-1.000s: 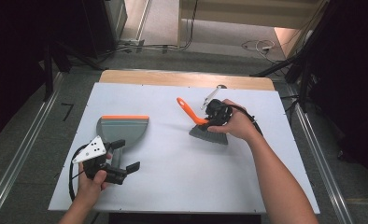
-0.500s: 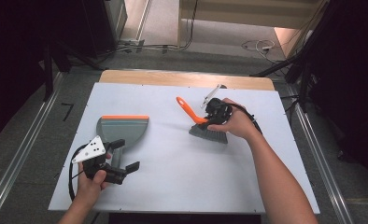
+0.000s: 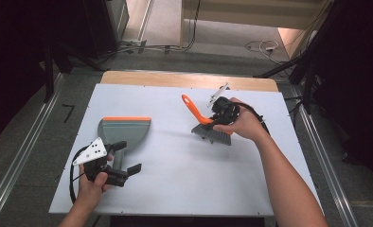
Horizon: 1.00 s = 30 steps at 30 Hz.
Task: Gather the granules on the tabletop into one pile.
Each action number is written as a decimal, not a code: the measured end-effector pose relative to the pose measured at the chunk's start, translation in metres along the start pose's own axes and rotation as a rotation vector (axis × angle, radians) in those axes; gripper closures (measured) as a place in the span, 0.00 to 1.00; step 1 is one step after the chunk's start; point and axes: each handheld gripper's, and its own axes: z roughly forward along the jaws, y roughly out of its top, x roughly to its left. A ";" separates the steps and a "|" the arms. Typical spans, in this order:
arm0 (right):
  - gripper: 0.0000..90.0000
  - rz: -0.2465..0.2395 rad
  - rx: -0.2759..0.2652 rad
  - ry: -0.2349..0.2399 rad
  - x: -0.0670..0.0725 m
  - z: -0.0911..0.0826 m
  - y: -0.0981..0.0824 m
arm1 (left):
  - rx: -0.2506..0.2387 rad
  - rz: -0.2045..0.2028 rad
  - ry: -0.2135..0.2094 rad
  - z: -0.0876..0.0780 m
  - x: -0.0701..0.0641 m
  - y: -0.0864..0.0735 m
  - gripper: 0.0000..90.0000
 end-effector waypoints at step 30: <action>0.76 0.021 0.055 -0.036 0.013 0.022 -0.001 | 0.001 0.001 -0.002 0.001 0.000 0.000 0.01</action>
